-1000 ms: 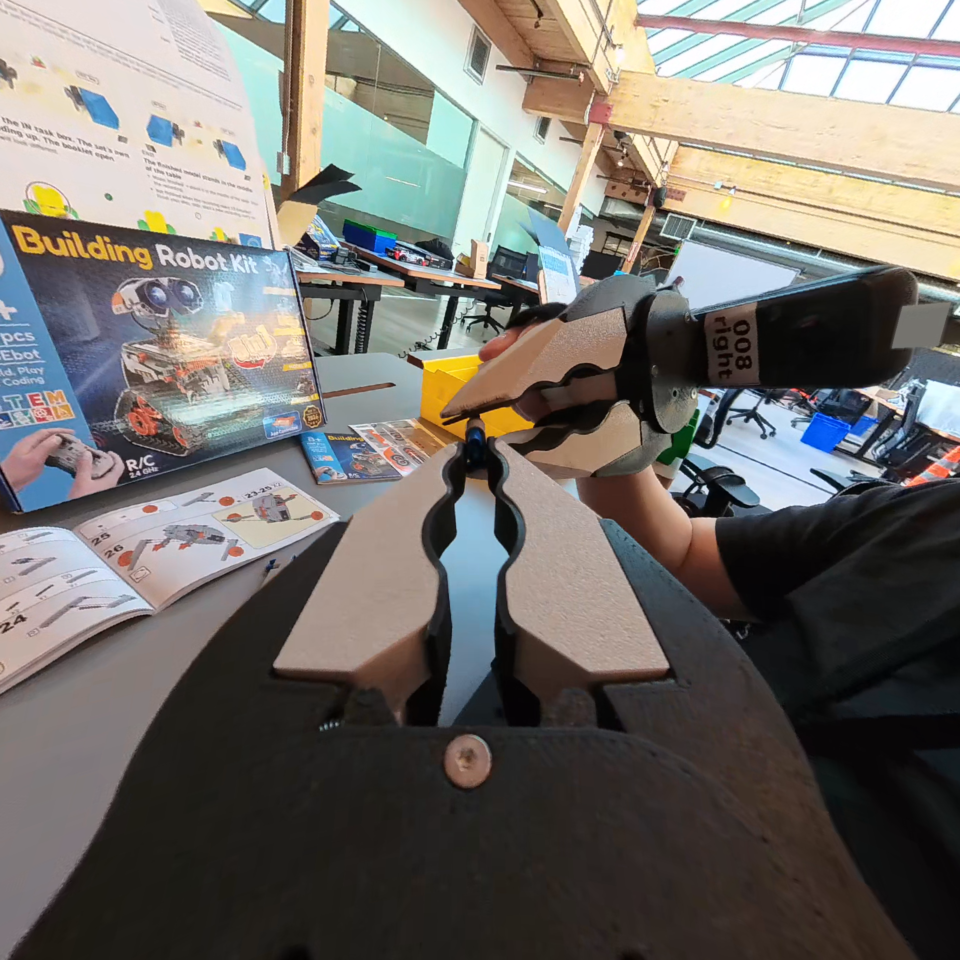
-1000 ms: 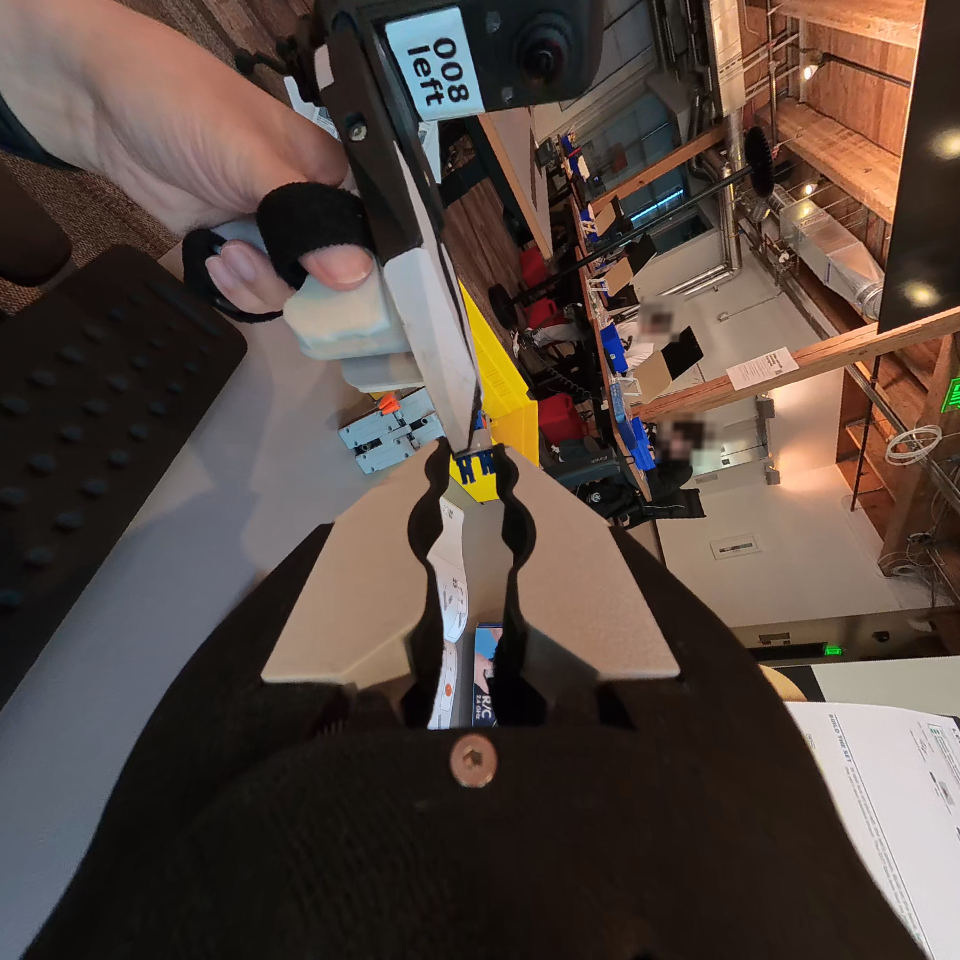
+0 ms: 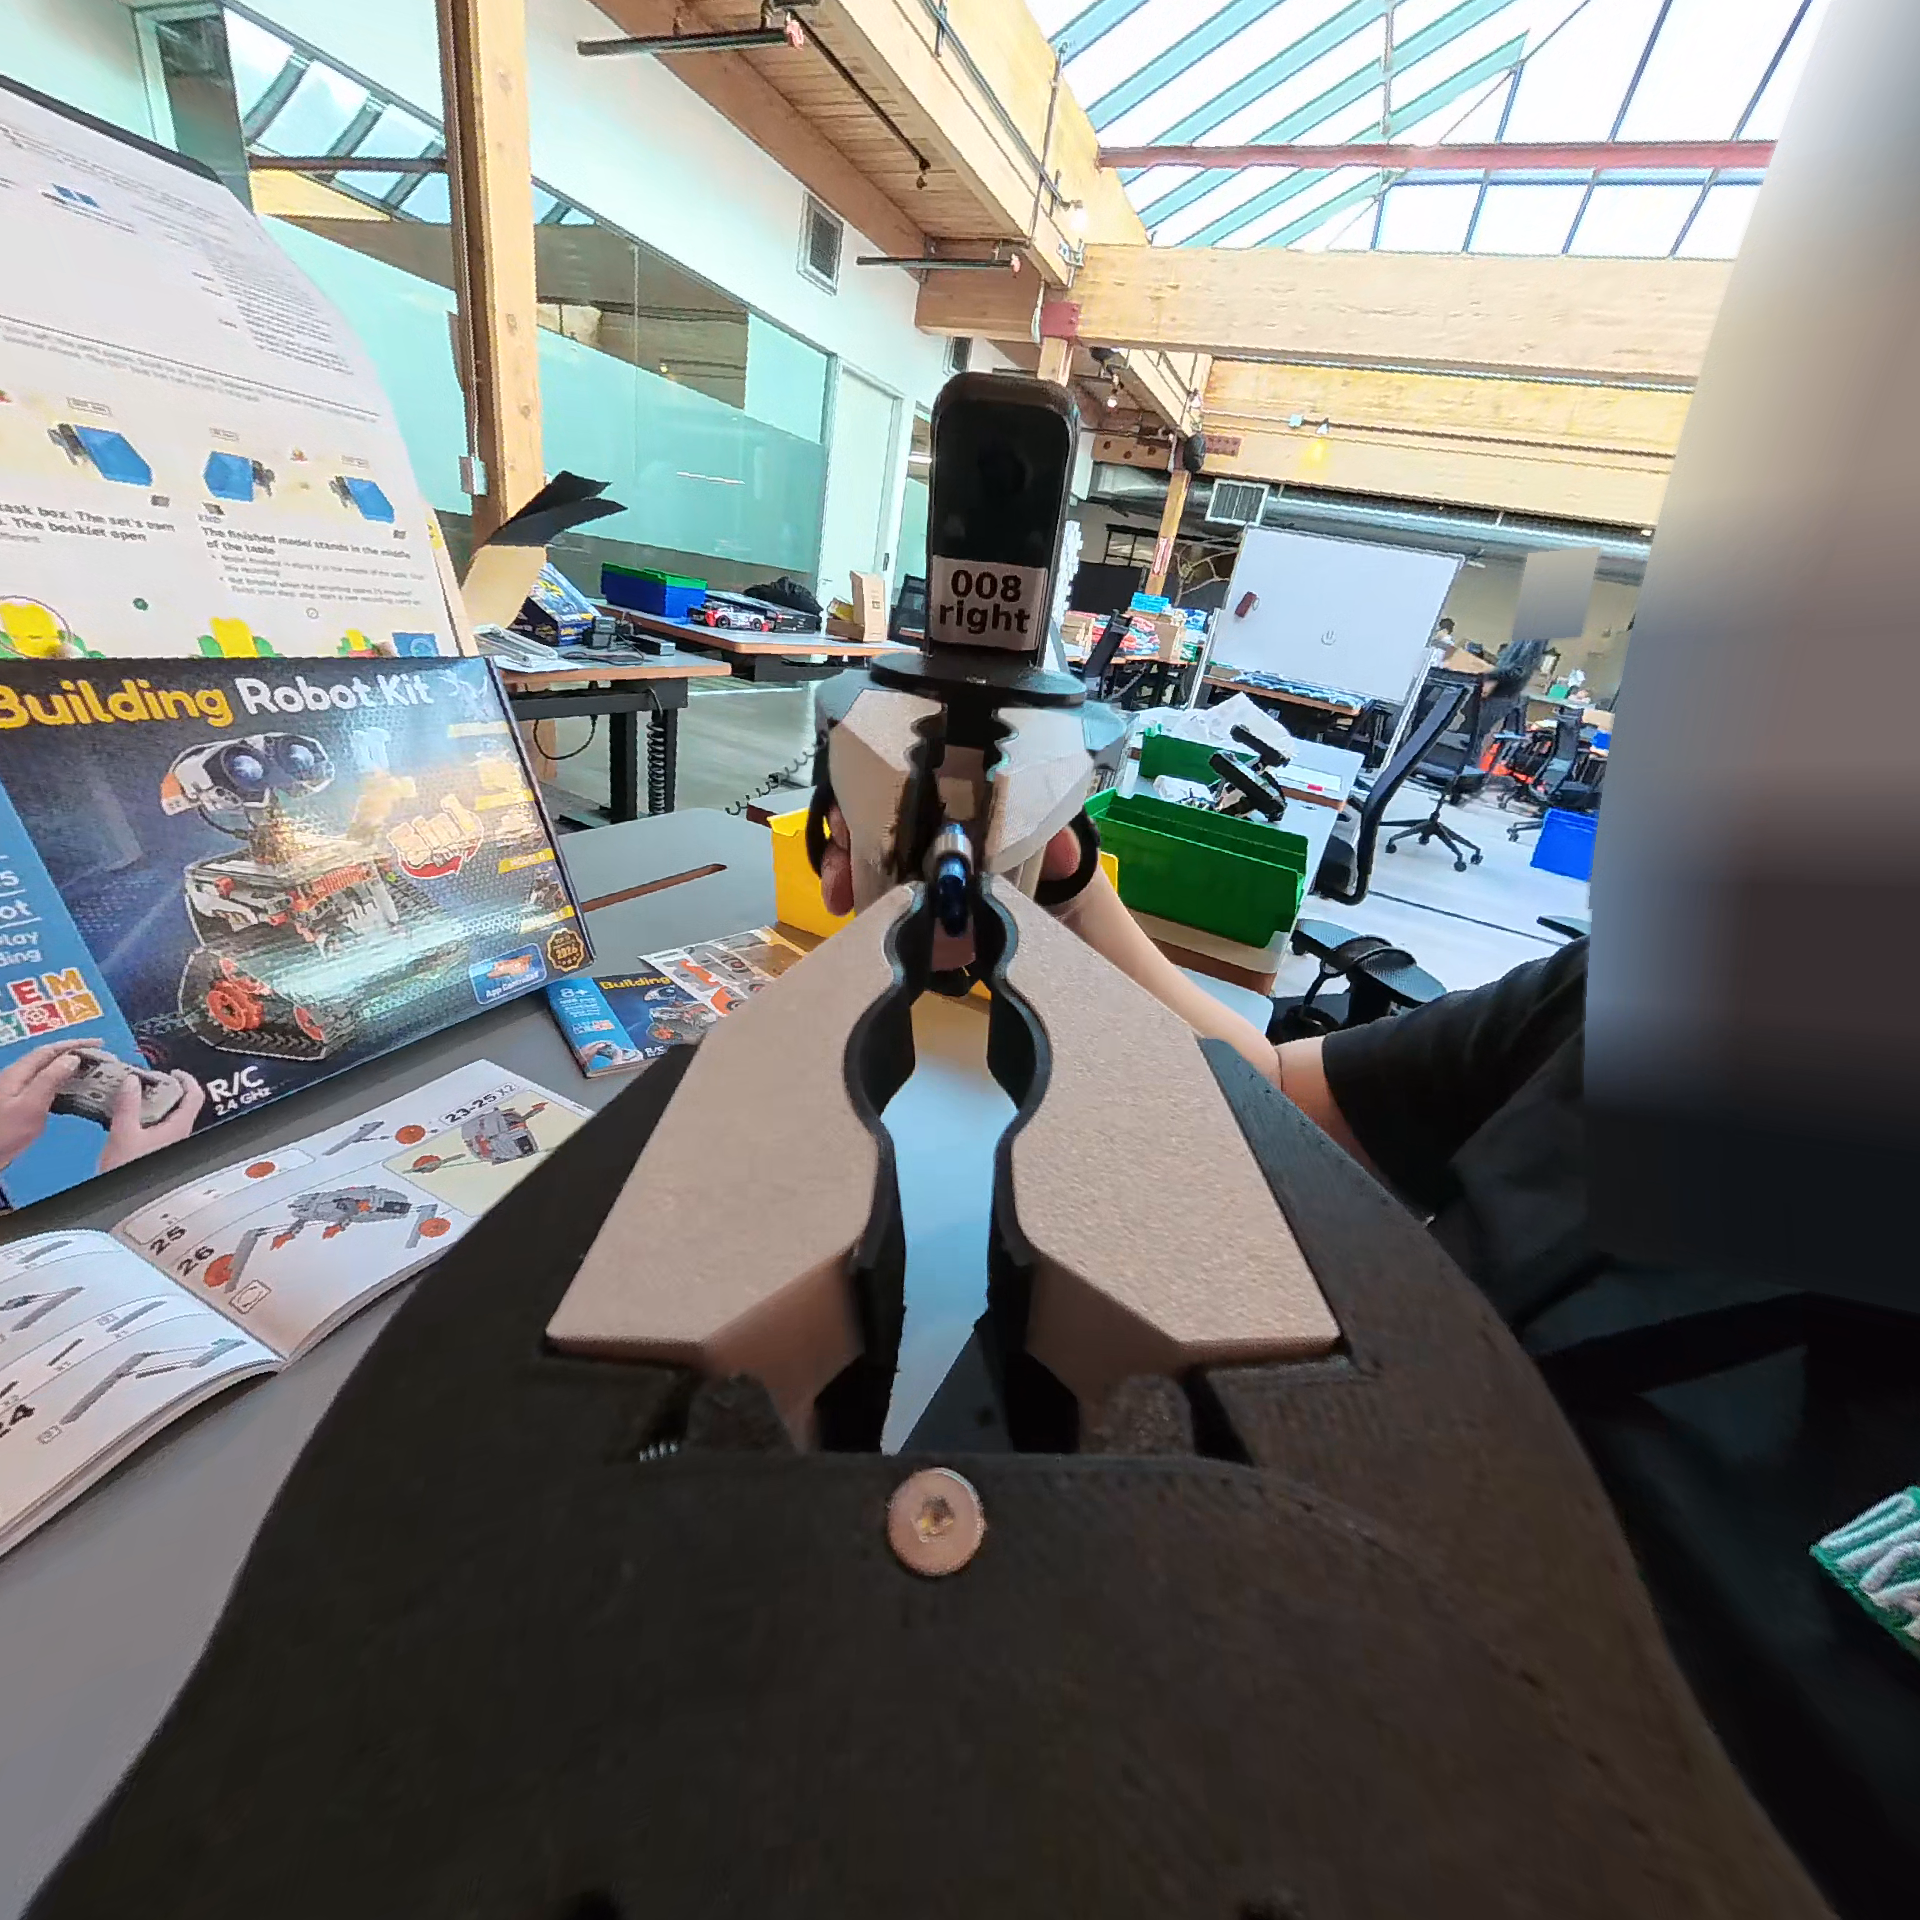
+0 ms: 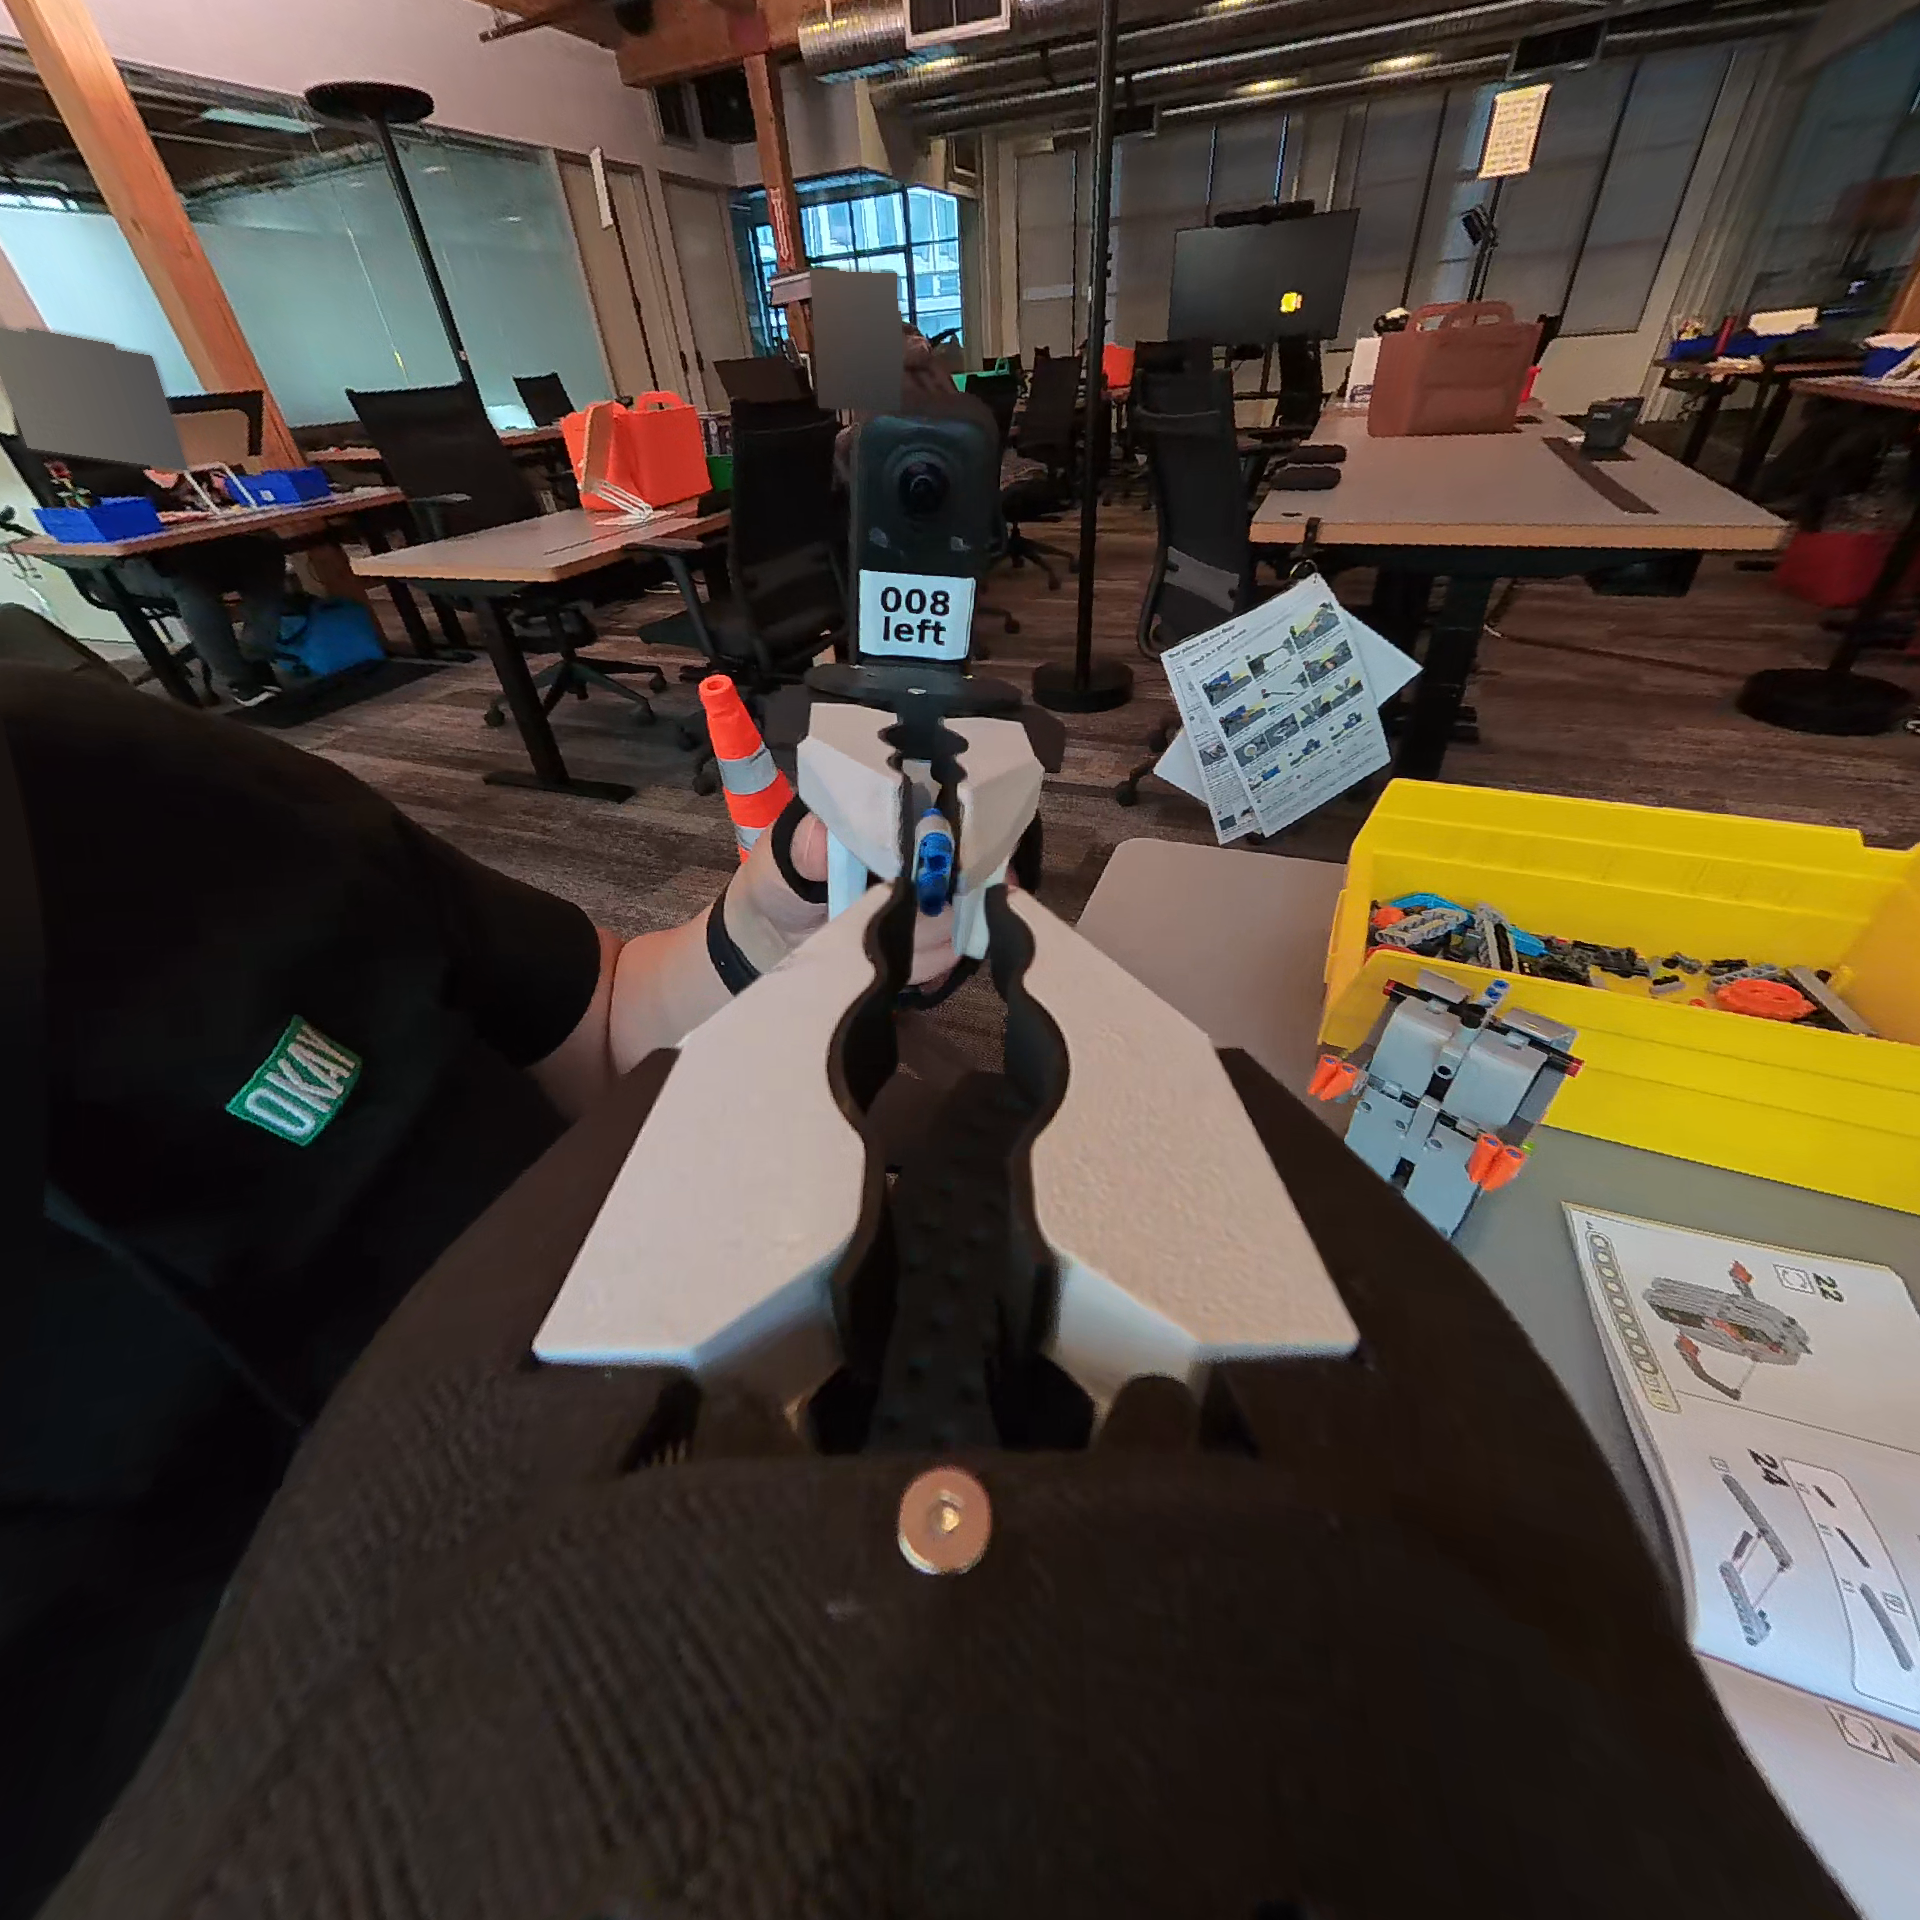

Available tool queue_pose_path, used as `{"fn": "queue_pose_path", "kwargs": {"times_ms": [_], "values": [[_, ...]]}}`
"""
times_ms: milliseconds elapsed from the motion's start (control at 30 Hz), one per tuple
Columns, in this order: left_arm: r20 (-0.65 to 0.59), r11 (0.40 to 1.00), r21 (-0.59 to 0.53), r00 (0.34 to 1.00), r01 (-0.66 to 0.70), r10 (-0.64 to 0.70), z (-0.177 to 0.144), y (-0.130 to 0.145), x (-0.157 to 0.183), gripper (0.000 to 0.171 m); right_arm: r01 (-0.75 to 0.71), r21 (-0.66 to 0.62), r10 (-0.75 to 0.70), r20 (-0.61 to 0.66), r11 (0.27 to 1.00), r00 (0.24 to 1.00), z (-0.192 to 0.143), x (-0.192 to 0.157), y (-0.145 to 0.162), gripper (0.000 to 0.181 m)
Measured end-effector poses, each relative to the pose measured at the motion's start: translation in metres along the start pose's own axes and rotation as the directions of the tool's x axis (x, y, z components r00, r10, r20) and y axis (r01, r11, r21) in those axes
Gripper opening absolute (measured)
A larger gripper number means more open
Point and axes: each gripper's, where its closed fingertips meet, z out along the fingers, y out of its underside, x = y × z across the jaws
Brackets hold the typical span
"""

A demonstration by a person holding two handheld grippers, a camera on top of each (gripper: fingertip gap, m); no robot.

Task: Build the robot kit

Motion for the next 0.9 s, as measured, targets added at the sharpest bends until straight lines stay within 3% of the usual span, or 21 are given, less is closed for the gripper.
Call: {"fn": "queue_pose_path", "kwargs": {"times_ms": [167, 900], "values": [[0.010, 1.000, 0.005, 1.000, -0.017, 0.017, 0.001, -0.001, 0.001, 0.005, 0.002, -0.008, -0.002, 0.017, 1.000, 1.000, 0.000, -0.003, 0.001, 0.003], [-0.010, 1.000, 0.002, 1.000, -0.015, 0.015, 0.003, -0.001, 0.010, 0.005, 0.139, -0.051, -0.140, -0.025, 0.989, 0.990, -0.003, -0.012, -0.002, 0.002]]}}
